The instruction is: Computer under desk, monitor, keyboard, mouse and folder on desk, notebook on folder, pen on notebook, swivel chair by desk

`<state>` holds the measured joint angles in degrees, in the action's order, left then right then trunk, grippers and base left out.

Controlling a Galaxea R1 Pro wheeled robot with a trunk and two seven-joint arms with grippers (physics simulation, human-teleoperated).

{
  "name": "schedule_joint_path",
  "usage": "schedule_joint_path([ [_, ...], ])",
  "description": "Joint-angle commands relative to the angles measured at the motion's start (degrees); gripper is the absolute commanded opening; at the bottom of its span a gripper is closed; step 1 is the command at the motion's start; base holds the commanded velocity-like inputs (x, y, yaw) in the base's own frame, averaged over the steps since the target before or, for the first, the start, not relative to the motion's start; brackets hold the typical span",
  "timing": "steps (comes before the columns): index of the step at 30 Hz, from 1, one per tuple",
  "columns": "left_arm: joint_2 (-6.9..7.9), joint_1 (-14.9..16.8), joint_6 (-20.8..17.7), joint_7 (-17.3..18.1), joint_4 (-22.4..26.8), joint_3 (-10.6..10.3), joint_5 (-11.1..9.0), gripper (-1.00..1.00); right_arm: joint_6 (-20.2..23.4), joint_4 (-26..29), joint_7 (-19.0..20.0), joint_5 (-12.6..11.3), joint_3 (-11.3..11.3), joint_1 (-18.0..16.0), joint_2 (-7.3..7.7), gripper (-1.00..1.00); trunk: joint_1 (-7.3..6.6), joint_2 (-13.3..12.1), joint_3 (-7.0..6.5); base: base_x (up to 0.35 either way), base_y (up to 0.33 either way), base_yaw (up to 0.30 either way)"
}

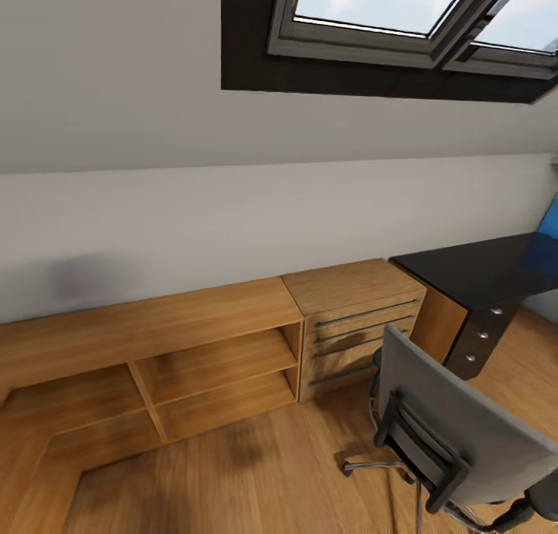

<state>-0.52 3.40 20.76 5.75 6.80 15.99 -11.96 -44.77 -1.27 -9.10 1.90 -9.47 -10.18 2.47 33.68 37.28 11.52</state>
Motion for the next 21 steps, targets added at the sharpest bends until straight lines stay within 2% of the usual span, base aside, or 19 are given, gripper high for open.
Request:
schedule_joint_path([
  [1, -0.01, 0.0, 0.1, 0.6, 0.0, 0.3, -0.6, 1.00, -0.1, -0.1, -0.6, 0.2, -0.5, -0.1, -0.01, 1.00, 0.01, 0.1, 0.09, 0.000, 0.006, -0.254],
  [7, -0.01, 0.0, 0.1, 0.6, 0.0, 0.3, -0.6, 1.00, -0.1, -0.1, -0.6, 0.2, -0.5, -0.1, -0.01, 1.00, 0.01, 0.1, 0.09, 0.063, 0.107, -0.255],
  [21, -0.01, 0.0, 0.0, 0.6, 0.0, 0.3, -0.6, 1.00, -0.1, -0.1, -0.5, 0.2, -0.5, -0.1, -0.01, 1.00, 0.01, 0.1, 0.09, 0.141, 0.216, -0.256],
])
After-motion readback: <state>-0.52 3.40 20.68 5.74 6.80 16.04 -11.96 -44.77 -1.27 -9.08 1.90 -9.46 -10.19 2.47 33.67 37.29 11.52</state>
